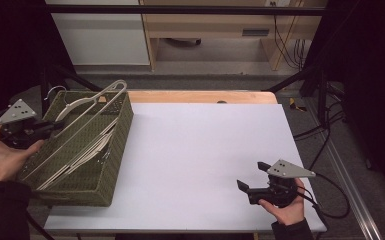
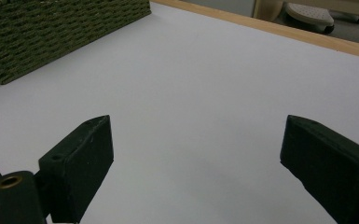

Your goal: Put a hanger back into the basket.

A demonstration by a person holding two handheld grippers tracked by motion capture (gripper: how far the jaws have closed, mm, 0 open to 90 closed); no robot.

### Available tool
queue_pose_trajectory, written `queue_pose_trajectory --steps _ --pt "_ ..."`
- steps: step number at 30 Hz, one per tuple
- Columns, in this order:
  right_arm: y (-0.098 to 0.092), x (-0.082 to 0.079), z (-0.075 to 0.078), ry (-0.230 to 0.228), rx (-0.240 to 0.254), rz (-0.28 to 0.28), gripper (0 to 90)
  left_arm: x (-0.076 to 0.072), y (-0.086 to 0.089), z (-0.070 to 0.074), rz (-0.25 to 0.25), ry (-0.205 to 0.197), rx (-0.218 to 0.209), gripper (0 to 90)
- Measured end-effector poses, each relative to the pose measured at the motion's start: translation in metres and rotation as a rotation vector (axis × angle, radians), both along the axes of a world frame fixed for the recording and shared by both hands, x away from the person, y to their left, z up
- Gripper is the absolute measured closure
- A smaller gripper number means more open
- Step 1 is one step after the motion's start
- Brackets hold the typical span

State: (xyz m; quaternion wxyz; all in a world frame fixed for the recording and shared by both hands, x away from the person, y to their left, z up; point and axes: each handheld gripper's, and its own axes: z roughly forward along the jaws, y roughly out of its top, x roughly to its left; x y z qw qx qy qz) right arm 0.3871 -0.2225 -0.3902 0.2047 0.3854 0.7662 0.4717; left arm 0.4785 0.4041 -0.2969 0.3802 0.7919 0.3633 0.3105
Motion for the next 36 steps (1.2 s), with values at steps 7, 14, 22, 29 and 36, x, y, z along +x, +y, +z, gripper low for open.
queue_pose_trajectory --steps 7,14,22,29,36 --pt "0.001 0.0 -0.001 0.005 -0.003 0.003 10.0 0.0 0.007 -0.015 0.015 0.023 0.02 86.0" --pt "0.002 0.0 -0.001 0.01 -0.006 0.005 10.0 -0.002 0.011 -0.032 0.024 0.043 0.028 86.0" --pt "0.003 0.001 -0.003 0.01 -0.01 0.008 10.0 0.004 -0.002 -0.061 0.026 0.077 0.074 86.0" --pt "0.003 0.001 -0.002 0.006 -0.011 0.007 10.0 0.004 -0.007 -0.085 0.034 0.076 0.06 85.3" --pt "0.004 0.001 -0.003 0.011 -0.016 0.016 10.0 0.007 -0.012 -0.093 0.014 0.222 0.091 80.6"
